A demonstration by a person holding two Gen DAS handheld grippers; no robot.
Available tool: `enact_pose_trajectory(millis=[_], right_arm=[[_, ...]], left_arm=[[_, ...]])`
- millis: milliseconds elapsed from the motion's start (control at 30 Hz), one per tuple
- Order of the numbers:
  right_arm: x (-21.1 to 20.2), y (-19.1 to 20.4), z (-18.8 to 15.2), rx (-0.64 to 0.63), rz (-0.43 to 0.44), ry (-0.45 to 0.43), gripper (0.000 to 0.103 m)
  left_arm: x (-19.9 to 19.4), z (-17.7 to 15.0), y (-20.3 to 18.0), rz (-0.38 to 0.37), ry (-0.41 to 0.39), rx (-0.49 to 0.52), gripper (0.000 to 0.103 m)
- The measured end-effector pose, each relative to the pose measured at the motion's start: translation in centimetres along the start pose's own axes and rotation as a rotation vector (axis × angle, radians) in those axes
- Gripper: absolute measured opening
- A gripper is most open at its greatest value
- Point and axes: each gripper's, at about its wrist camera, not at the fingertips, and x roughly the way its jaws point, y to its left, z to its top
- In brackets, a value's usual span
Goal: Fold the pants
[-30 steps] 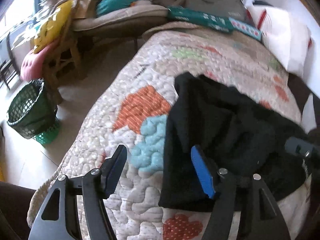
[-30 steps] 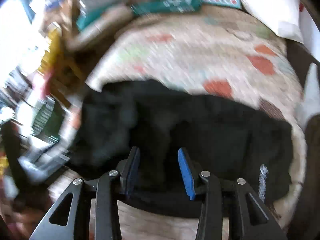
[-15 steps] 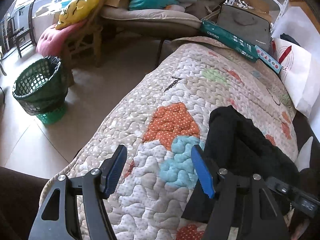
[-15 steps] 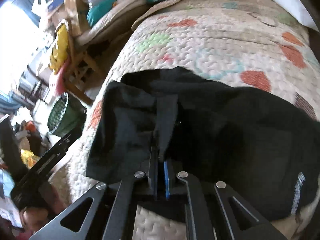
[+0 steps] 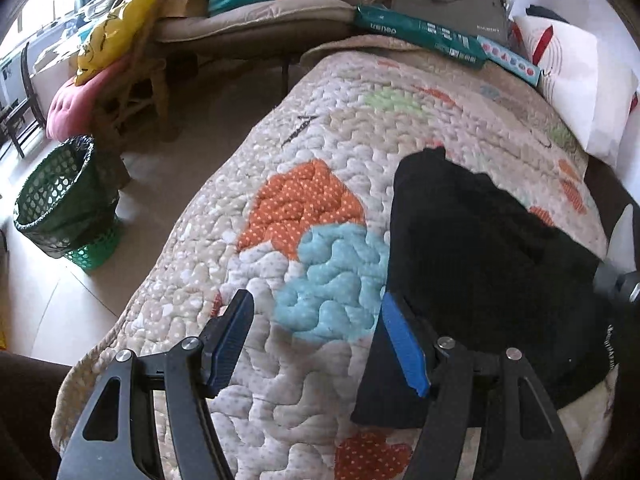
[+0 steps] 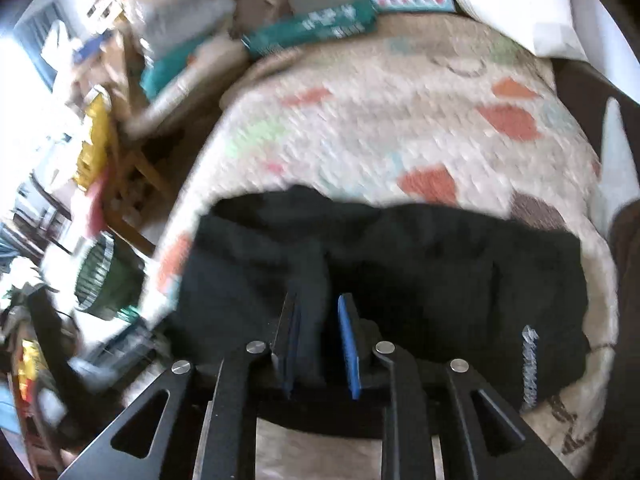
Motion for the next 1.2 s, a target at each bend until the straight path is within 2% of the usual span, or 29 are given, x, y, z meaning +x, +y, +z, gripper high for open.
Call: enact_pose_trajectory(millis=[100, 167, 200, 300, 333, 367, 433, 600, 667, 800, 833, 900, 933, 967, 1000, 1033, 1067, 1133, 1167, 1200], right_arm=[[0.9, 1.4, 1.2, 0.000, 0.118, 0.000, 0.022], [2.4, 1.7, 1.6, 0.008, 0.167, 0.022, 0.022], [3.5, 1.7, 1.7, 0.016, 0.166, 0.045, 0.022], [6.7, 0.3, 1.1, 0.076, 0.063, 0.142, 0.022], [7.3, -0.7, 0.7, 0.116, 0.058, 0.154, 0.021], [7.0, -1.9, 0.3, 0.179, 0.115, 0.128, 0.020], [5.6, -3.1, -0.3, 0.233, 0.119, 0.093, 0.022], [-0.3, -4.2, -3.2, 0.168, -0.023, -0.058, 0.025], [-1.9, -4.4, -4.7, 0.154, -0.064, -0.084, 0.026], [-4.0, -6.0, -6.0, 0.208, -0.096, -0.117, 0.026], [-5.1, -5.9, -6.0, 0.196, -0.123, -0.153, 0.026], [-7.8, -4.6, -5.8, 0.125, -0.218, -0.287, 0.027], [-9.3, -3.5, -5.8, 0.079, -0.285, -0.378, 0.031], [-10.7, -2.7, -6.0, 0.043, -0.340, -0.480, 0.056], [-11.3, -2.3, -6.1, 0.035, -0.354, -0.532, 0.098], [-11.5, -2.4, -6.3, 0.041, -0.351, -0.564, 0.103], [-11.1, -2.8, -6.3, 0.054, -0.318, -0.539, 0.103], [-8.2, -4.4, -5.6, 0.115, -0.189, -0.335, 0.101], [-6.9, -5.4, -5.6, 0.166, -0.128, -0.261, 0.089], [-6.1, -6.4, -5.9, 0.226, -0.093, -0.222, 0.083]], left_arm=[[0.4, -0.2, -0.1, 0.010, 0.012, 0.008, 0.066], [0.4, -0.2, -0.1, 0.011, 0.015, 0.005, 0.066], [0.4, -0.2, -0.1, 0.010, 0.016, 0.005, 0.066], [0.3, 0.0, 0.1, 0.003, 0.020, -0.001, 0.066], [0.3, 0.0, 0.2, -0.004, 0.021, -0.006, 0.066], [0.2, 0.1, 0.2, -0.004, 0.019, -0.008, 0.066], [0.0, 0.1, 0.1, -0.001, 0.013, -0.006, 0.066], [-0.6, 0.2, -0.3, -0.006, -0.010, 0.016, 0.066], [-1.1, 0.1, -0.6, -0.006, -0.032, 0.040, 0.066], [-2.5, 0.1, -1.5, 0.002, -0.065, 0.095, 0.066], [-3.2, 0.3, -2.1, -0.005, -0.078, 0.117, 0.066], [-4.4, 0.6, -3.0, -0.018, -0.105, 0.152, 0.066], [-5.1, 0.8, -3.9, -0.021, -0.128, 0.181, 0.066], [-5.6, 0.9, -4.6, -0.027, -0.142, 0.207, 0.066], [-6.0, 1.0, -5.4, -0.038, -0.150, 0.240, 0.066], [-6.3, 1.1, -6.4, -0.053, -0.151, 0.282, 0.068], [-6.5, 1.1, -7.3, -0.066, -0.149, 0.321, 0.068], [-6.6, 1.4, -9.0, -0.084, -0.145, 0.376, 0.068], [-6.5, 1.5, -9.7, -0.092, -0.141, 0.391, 0.068], [-6.3, 1.8, -10.5, -0.110, -0.129, 0.407, 0.068]])
